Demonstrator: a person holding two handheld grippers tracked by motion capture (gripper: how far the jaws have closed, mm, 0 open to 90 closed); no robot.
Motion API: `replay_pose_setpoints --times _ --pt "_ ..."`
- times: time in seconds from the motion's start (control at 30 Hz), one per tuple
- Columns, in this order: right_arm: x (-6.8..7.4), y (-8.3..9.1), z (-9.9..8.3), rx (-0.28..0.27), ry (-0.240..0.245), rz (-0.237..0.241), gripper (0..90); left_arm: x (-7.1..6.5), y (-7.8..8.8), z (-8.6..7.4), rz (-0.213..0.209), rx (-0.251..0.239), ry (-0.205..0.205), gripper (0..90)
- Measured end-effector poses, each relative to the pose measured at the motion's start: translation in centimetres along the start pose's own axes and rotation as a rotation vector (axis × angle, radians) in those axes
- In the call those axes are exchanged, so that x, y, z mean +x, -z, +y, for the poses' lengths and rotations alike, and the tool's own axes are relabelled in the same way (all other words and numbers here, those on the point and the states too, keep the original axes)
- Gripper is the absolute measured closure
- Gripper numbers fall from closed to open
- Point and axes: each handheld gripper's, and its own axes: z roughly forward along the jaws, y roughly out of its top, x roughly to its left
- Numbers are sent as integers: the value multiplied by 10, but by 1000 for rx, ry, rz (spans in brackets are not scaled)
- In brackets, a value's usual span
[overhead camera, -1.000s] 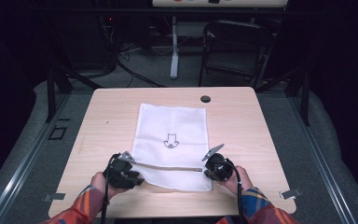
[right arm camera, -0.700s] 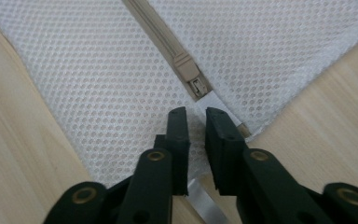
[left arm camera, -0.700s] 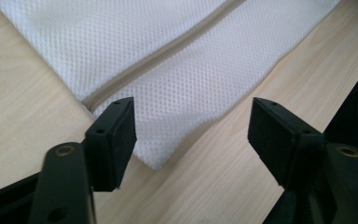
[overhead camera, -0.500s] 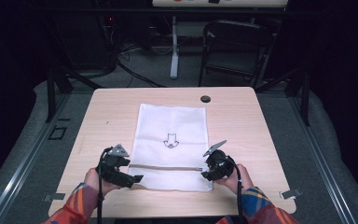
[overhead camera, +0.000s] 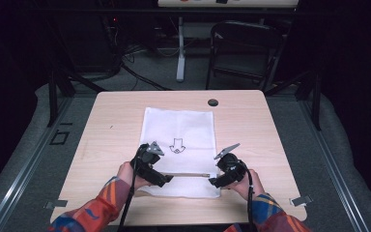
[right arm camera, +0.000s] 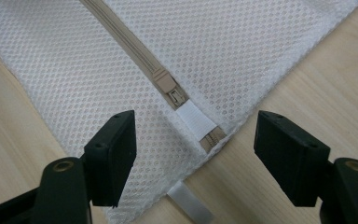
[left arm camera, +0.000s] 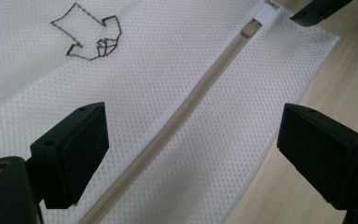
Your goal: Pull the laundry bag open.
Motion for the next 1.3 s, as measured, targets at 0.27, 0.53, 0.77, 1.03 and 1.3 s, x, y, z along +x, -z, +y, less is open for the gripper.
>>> replay_pose_setpoints --times 0.27,0.53,0.77,1.03,1.3 --pt "0 0 0 5 2 -4 315 -8 -22 22 -25 -7 -62 112" --pt "-2 1 -1 6 1 -22 505 -15 -43 34 -72 -4 -97 148" --pt "1 0 -1 -14 12 -33 665 -20 -57 39 -81 10 -120 180" --pt "1 -7 -4 -13 11 -43 849 -27 -68 43 -145 -3 -164 419" --pt "2 -14 -6 -14 36 -45 900 -30 -83 46 -161 1 -180 610"
